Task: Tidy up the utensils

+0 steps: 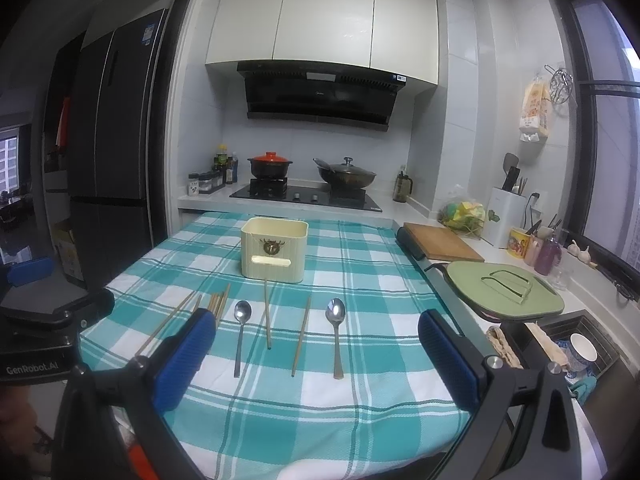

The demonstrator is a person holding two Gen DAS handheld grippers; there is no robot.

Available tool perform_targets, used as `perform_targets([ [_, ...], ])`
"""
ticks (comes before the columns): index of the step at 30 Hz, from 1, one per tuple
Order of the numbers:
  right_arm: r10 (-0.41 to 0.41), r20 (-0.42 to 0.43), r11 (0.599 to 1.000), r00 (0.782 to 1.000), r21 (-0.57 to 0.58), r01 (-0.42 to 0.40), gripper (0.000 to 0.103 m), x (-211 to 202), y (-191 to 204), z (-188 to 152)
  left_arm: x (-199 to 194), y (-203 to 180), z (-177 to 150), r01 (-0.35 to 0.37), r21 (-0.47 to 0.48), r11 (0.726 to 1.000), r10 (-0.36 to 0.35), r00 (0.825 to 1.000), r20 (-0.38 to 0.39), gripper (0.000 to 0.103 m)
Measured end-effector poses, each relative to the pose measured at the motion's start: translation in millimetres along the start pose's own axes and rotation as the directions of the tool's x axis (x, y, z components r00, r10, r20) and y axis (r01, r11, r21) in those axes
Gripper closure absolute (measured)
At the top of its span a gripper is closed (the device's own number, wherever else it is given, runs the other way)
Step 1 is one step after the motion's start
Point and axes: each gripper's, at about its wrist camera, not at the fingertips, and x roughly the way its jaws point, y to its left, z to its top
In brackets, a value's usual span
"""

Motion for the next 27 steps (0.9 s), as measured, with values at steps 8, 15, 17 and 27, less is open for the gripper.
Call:
perform_targets([
  [8, -0.005, 0.001, 1.000, 1.000, 0.010, 0.005, 0.000, 1.0, 1.2, 2.0, -0.7, 0.8, -1.8, 0.001, 0.005, 1.000, -0.001, 1.000, 0.003, 0.000],
  [15, 0.002, -0.002, 1.000, 1.000, 0.010, -0.002, 0.000, 1.2, 1.1, 1.0, -0.4, 0.1, -3.0, 0.001, 0.007, 1.000, -0.001, 1.000, 0.002, 0.000],
  [17, 0.002, -0.003, 1.000, 1.000, 0.011, -0.002, 0.000, 2.1, 1.0, 1.1, -0.5, -0.1, -3.2, 0.000, 0.007, 1.000, 0.000, 1.000, 0.003, 0.000],
  [27, -0.001, -0.016, 1.000, 1.000, 0.015, 0.001, 0.000, 6.1, 0.2, 0.2, 3.4, -1.5, -6.1, 0.000, 0.013, 1.000, 0.000, 1.000, -0.003, 0.000],
])
